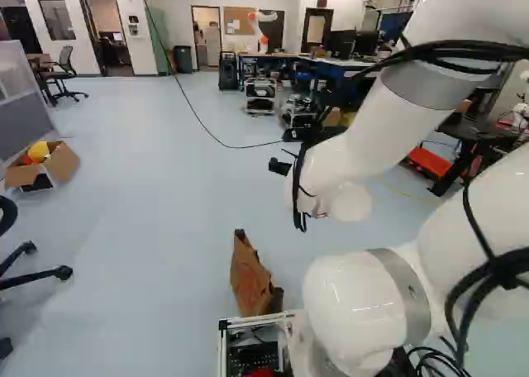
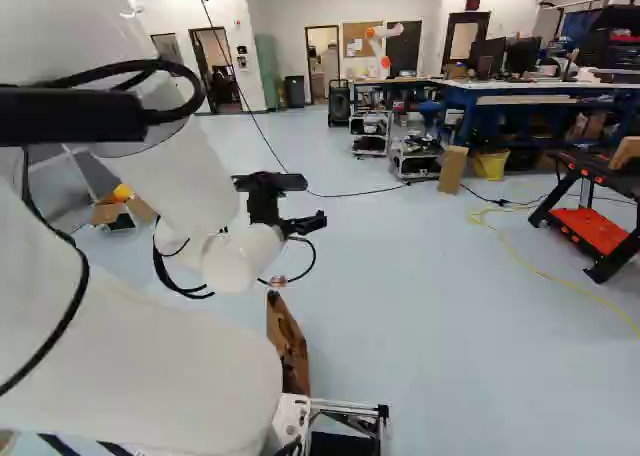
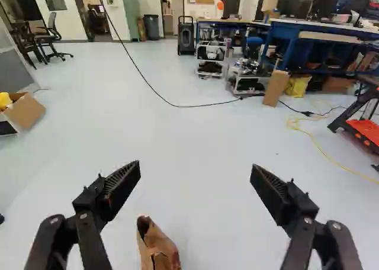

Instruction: Pick up the grocery bag from the ground

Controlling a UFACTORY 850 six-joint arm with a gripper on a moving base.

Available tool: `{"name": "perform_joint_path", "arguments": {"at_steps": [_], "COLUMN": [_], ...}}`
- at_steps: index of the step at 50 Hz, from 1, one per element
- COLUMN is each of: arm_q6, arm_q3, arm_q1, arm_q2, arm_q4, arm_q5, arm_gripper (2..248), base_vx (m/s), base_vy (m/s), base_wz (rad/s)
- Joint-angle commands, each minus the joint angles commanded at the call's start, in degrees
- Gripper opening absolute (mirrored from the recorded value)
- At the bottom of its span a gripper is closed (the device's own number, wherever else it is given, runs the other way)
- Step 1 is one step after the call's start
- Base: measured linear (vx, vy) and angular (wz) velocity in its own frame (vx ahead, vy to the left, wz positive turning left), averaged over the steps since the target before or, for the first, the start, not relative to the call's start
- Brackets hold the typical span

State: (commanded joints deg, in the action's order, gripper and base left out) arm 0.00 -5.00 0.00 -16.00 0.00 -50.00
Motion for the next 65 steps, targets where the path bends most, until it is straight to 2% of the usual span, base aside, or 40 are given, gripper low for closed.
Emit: {"name": "perform_joint_path", "arguments": {"at_steps": [31, 51, 65], "arm_q6": [0.0, 0.0, 0.0], "arm_q3": [-3.3, -8.0, -11.9], "arm_q1": [0.0, 0.0, 0.1], "arm_q2": [3.8, 9.0, 13.0], "arm_q4": [0.0, 0.0, 0.0], "arm_q5": [0.8, 5.4, 10.5], "arm_gripper": [247, 247, 247], "base_vx": [0.0, 0.0, 0.0], "base_vy": [0.0, 0.0, 0.0], "base_wz": [0.0, 0.0, 0.0]}}
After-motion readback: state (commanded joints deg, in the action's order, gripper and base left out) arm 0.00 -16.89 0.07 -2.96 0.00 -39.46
